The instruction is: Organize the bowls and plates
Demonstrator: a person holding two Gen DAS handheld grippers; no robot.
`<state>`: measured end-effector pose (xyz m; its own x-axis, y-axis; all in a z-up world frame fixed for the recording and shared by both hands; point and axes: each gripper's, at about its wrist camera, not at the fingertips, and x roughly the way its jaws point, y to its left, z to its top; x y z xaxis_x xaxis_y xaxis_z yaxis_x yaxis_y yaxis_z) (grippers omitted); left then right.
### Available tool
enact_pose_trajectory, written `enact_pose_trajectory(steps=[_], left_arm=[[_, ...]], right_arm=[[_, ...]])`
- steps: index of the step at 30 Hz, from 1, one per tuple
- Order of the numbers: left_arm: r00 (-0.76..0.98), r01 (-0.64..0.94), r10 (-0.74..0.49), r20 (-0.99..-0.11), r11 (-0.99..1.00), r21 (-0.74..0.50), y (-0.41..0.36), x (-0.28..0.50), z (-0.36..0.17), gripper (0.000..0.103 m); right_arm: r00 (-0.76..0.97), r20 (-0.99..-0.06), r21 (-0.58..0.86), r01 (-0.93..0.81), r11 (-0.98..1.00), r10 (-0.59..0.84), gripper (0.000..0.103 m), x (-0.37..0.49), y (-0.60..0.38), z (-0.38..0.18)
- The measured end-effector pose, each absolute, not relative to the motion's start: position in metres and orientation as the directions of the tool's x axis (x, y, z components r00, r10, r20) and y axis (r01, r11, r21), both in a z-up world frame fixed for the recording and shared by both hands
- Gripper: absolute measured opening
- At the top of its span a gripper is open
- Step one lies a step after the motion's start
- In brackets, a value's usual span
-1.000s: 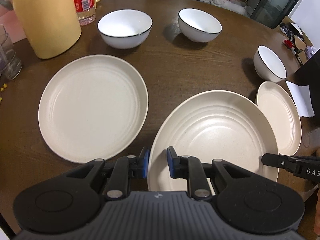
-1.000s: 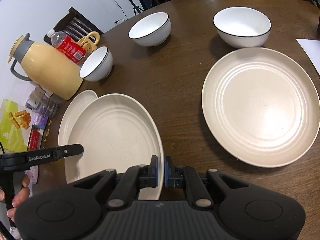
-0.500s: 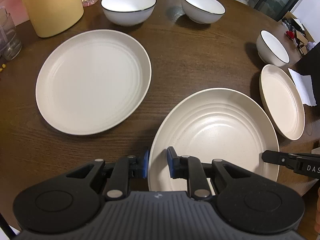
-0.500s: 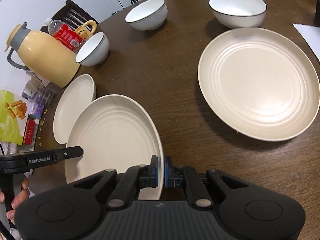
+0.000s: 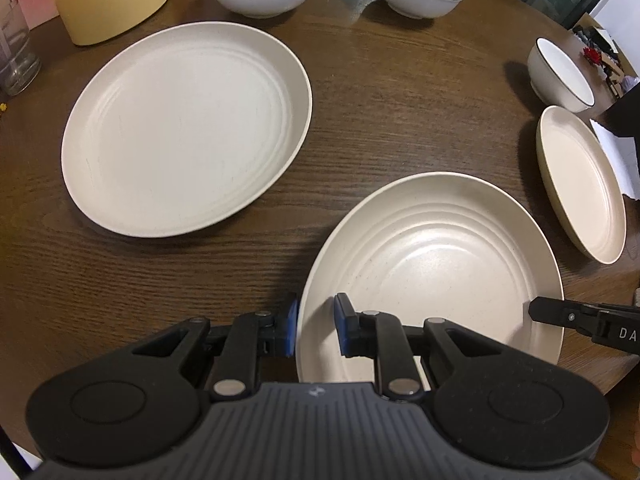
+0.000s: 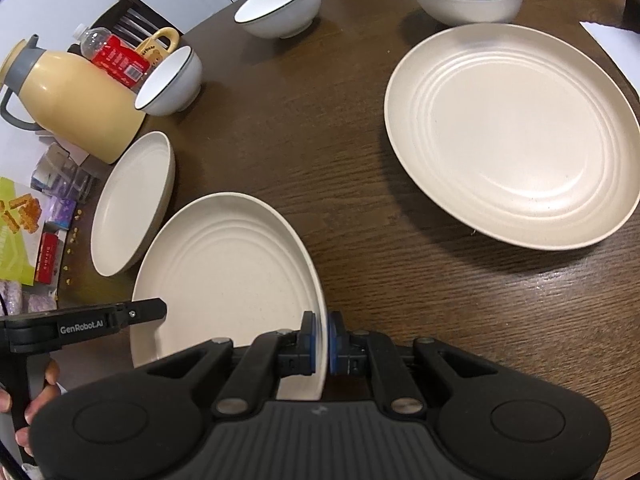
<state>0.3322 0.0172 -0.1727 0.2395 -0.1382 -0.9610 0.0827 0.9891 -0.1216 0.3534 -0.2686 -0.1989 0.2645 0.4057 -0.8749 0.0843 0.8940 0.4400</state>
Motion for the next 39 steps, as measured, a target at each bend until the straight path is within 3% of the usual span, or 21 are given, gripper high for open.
enact_pose_trajectory(steps=[34,37,39], left_arm=[[0.234,0.109,-0.083,-0.969,0.992,-0.058,0.002,0.336,-0.182,0.021],[0.239,0.112,-0.084,-0.967,0.992,-0.058,0.001,0.336,-0.180,0.027],[0.247,0.117,-0.084,-0.965,0.992,-0.056,0.001,0.336,-0.179,0.037]], right_arm=[[0.245,-0.896,0.399,0.073,0.914,0.371,0.008,0.358,-0.258,-0.212],[0.244,-0.899,0.390,0.067,0.919,0.364,0.008,0.358,-0.257,-0.211],[0.244,-0.901,0.384,0.063,0.921,0.359,0.011,0.359,-0.255,-0.211]])
